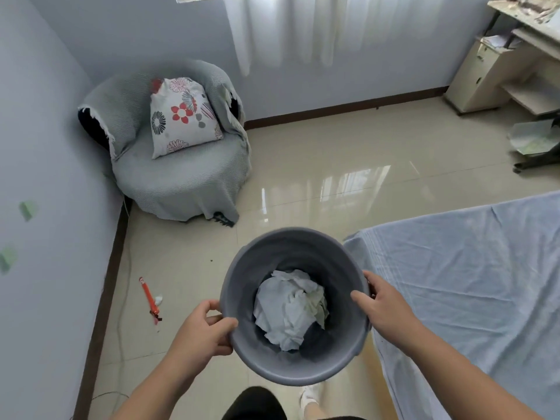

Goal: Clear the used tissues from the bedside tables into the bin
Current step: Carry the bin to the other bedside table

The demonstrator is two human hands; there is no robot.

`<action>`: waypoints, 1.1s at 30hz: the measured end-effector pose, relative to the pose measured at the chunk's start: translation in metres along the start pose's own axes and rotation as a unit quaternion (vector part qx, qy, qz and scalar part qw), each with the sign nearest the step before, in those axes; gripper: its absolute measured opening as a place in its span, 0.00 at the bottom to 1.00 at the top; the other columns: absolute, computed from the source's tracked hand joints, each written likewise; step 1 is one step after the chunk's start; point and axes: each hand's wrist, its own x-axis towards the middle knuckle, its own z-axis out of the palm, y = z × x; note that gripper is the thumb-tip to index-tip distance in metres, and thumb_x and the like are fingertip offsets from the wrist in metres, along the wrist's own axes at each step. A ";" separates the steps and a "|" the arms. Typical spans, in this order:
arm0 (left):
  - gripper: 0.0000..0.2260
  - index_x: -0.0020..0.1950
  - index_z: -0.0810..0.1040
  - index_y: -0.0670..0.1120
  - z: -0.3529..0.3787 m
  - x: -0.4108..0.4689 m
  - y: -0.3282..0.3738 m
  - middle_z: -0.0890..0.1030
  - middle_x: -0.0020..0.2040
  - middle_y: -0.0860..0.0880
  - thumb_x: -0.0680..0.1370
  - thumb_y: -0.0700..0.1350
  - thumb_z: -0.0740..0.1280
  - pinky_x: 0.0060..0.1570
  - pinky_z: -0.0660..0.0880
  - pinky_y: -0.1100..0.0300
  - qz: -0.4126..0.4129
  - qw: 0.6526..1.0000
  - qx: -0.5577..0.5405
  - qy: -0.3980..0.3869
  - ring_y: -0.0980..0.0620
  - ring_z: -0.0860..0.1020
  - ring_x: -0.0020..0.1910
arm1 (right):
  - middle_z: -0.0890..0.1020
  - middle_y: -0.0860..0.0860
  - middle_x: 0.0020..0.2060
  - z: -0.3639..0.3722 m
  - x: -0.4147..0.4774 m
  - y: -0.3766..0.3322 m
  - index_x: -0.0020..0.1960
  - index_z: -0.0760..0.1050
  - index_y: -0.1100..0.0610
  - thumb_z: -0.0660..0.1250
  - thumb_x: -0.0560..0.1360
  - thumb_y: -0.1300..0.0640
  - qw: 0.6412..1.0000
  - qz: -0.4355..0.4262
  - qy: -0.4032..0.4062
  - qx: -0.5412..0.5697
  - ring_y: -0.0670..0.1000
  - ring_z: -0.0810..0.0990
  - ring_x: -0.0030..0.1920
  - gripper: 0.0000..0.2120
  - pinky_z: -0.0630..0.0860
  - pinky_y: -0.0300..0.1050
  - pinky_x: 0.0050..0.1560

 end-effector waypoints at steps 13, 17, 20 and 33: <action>0.09 0.59 0.77 0.43 -0.050 0.209 0.153 0.89 0.43 0.41 0.80 0.37 0.71 0.49 0.85 0.42 0.031 0.997 0.007 -0.074 0.46 0.82 0.36 | 0.83 0.44 0.36 -0.009 0.195 -0.089 0.45 0.78 0.46 0.66 0.76 0.55 0.995 0.024 0.088 -0.026 0.45 0.80 0.33 0.05 0.76 0.40 0.31; 0.10 0.58 0.75 0.37 -0.069 0.276 0.211 0.83 0.35 0.44 0.79 0.34 0.72 0.46 0.83 0.44 0.029 0.991 0.027 -0.125 0.49 0.75 0.30 | 0.83 0.45 0.38 -0.007 0.241 -0.117 0.48 0.79 0.44 0.64 0.72 0.49 0.991 0.039 0.126 -0.004 0.48 0.81 0.35 0.07 0.79 0.43 0.31; 0.16 0.58 0.76 0.38 -0.075 0.317 0.266 0.83 0.37 0.41 0.74 0.40 0.74 0.46 0.83 0.46 0.050 0.984 0.052 -0.160 0.48 0.76 0.32 | 0.83 0.47 0.37 -0.014 0.271 -0.134 0.47 0.79 0.47 0.64 0.72 0.49 0.986 0.056 0.154 0.011 0.51 0.81 0.36 0.07 0.79 0.46 0.33; 0.19 0.58 0.76 0.41 0.037 0.462 0.448 0.88 0.47 0.37 0.70 0.45 0.73 0.48 0.84 0.40 0.096 0.944 0.179 -0.258 0.40 0.85 0.41 | 0.83 0.51 0.38 -0.120 0.387 -0.127 0.47 0.80 0.49 0.67 0.76 0.56 0.957 0.106 0.258 0.075 0.52 0.79 0.37 0.04 0.76 0.40 0.32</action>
